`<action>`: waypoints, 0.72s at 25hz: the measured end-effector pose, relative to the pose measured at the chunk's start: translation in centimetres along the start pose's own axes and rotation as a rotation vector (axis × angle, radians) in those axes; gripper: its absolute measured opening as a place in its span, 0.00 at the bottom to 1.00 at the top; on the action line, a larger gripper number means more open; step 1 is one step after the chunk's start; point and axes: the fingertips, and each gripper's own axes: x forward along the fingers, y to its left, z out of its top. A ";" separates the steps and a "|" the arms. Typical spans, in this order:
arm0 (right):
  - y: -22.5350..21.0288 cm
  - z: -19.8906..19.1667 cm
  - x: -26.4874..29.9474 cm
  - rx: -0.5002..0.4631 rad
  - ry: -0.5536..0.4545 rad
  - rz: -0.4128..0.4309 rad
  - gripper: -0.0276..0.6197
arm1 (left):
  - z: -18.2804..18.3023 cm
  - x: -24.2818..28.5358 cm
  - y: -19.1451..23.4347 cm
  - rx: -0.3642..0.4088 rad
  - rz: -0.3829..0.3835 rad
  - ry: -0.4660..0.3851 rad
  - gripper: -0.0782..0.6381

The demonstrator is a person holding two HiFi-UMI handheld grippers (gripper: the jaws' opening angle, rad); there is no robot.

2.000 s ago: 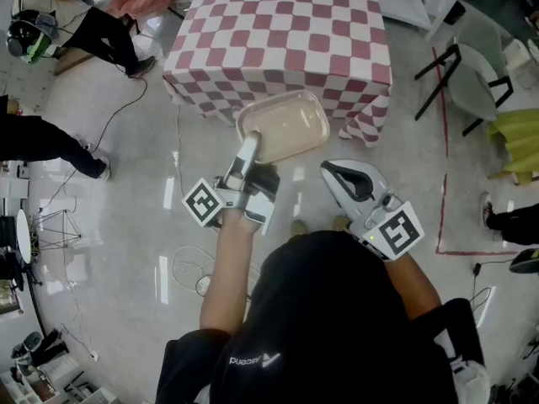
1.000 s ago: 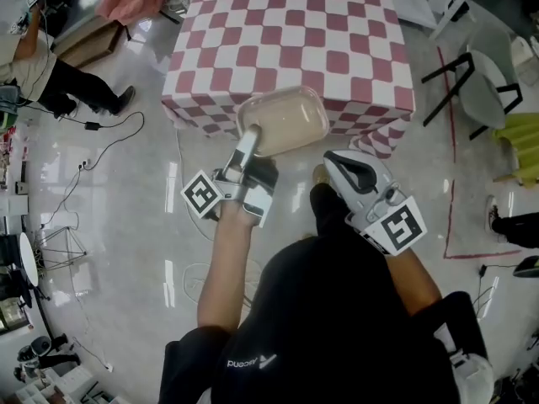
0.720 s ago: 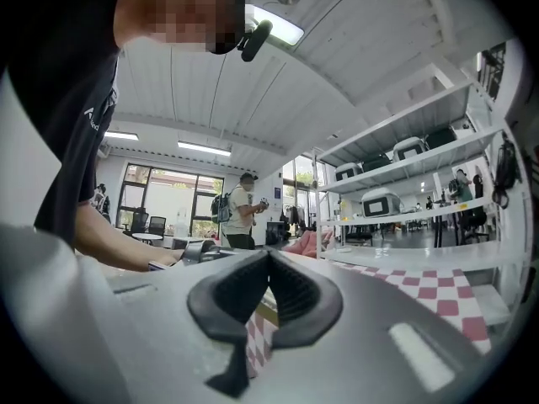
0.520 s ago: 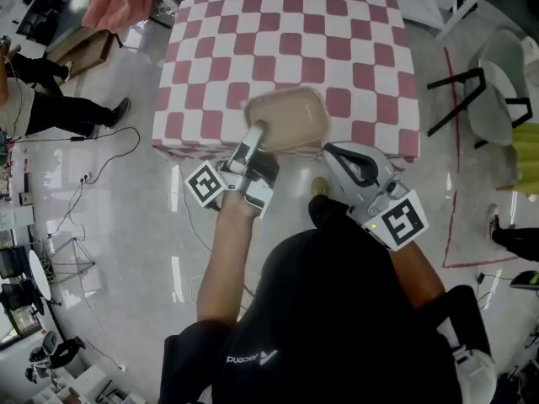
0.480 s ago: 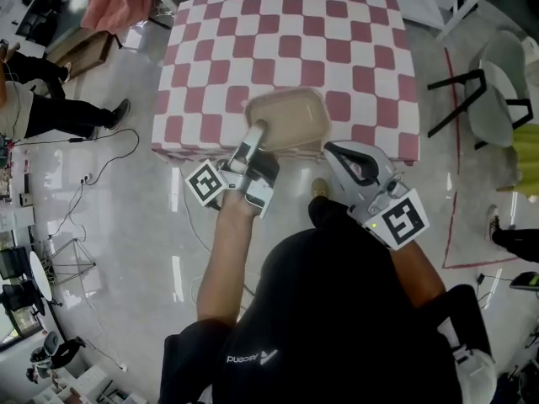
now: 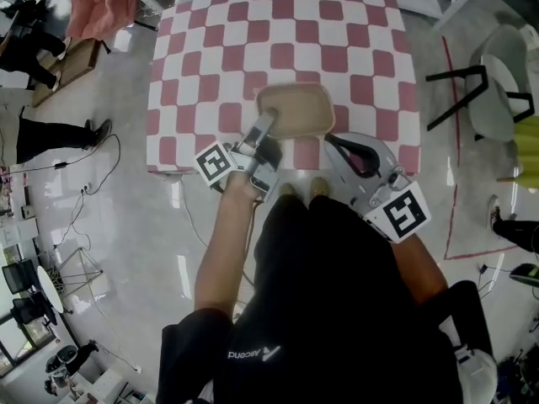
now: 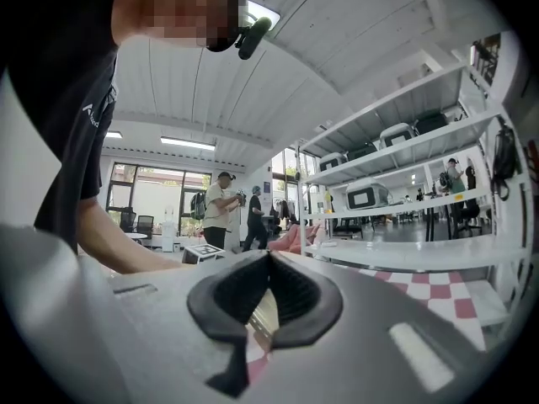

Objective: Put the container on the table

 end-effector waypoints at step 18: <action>-2.8 -0.3 1.9 0.020 0.011 -0.190 0.05 | 1.2 4.2 3.2 0.188 0.121 0.275 0.48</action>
